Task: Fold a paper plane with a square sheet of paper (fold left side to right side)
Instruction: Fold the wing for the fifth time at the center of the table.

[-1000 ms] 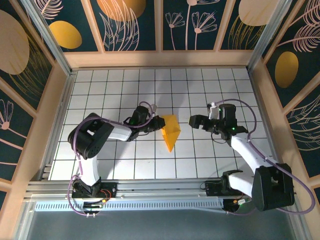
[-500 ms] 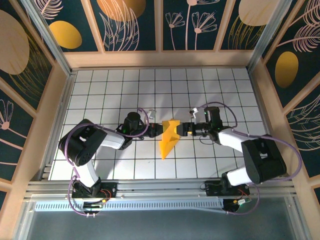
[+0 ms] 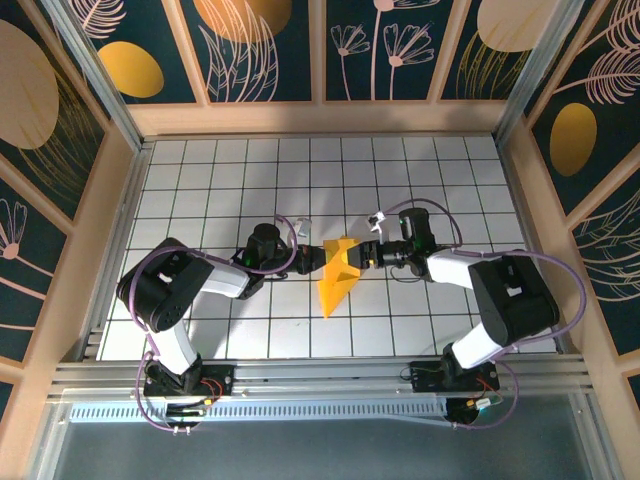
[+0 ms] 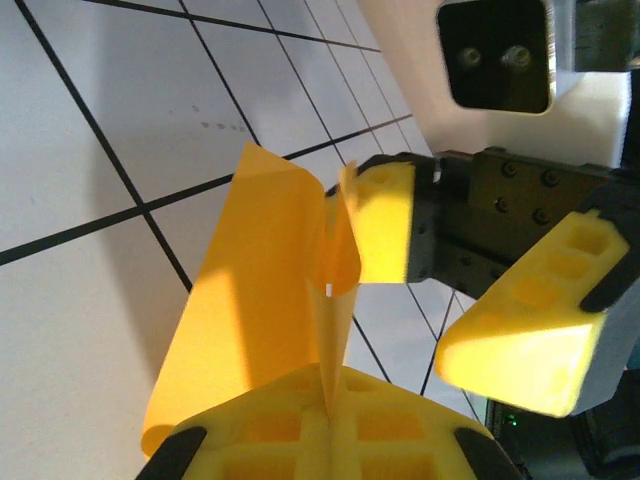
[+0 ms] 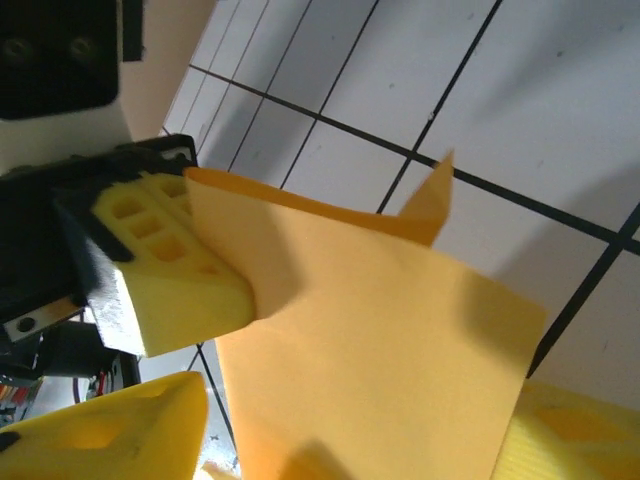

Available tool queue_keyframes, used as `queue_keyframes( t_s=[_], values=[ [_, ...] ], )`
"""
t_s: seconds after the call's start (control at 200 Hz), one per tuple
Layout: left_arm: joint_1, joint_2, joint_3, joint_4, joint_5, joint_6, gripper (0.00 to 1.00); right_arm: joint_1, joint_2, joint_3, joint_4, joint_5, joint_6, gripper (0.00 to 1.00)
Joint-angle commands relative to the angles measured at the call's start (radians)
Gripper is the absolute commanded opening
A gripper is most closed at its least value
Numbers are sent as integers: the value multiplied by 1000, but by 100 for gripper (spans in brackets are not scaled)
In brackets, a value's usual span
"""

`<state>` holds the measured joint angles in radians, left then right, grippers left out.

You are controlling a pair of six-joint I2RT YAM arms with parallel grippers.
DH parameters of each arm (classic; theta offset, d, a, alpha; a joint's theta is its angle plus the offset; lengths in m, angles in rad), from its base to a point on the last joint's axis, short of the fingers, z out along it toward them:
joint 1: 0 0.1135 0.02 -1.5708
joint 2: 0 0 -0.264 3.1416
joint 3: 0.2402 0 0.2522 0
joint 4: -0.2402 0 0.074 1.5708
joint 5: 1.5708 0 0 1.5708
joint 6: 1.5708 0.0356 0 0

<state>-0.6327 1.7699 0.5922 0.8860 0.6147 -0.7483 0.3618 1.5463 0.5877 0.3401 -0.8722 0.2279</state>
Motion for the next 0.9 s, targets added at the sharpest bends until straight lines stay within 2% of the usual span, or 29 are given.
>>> queue_keyframes(
  t_s=[0.0, 0.09, 0.195, 0.27, 0.34, 0.405, 0.51, 0.726, 0.896],
  values=[
    [8, 14, 23, -13, -16, 20, 0, -17, -40, 26, -42, 3, -30, 60],
    [11, 19, 25, -16, -18, 16, 0, -20, -41, 35, -55, 16, -27, 49],
    [13, 19, 28, -16, -12, 17, 0, -20, -21, 60, -79, 34, -27, 29],
    [13, 5, 23, -21, -23, 17, 10, -21, 3, 77, -104, 50, -21, 10],
    [17, -26, 9, -40, -57, 27, 23, -21, 19, 91, -131, 80, -6, 0],
    [21, -82, -6, -79, -110, 46, 35, -21, 29, 104, -167, 114, 10, 0],
    [23, -189, -19, -190, -220, 104, 47, -20, 34, 119, -215, 142, 36, 0],
    [13, -411, 22, -553, -476, 273, 51, -20, 57, 149, -297, 180, 103, 0],
    [-38, -537, 39, -720, -581, 331, 51, -21, 78, 181, -354, 201, 127, 0]
  ],
)
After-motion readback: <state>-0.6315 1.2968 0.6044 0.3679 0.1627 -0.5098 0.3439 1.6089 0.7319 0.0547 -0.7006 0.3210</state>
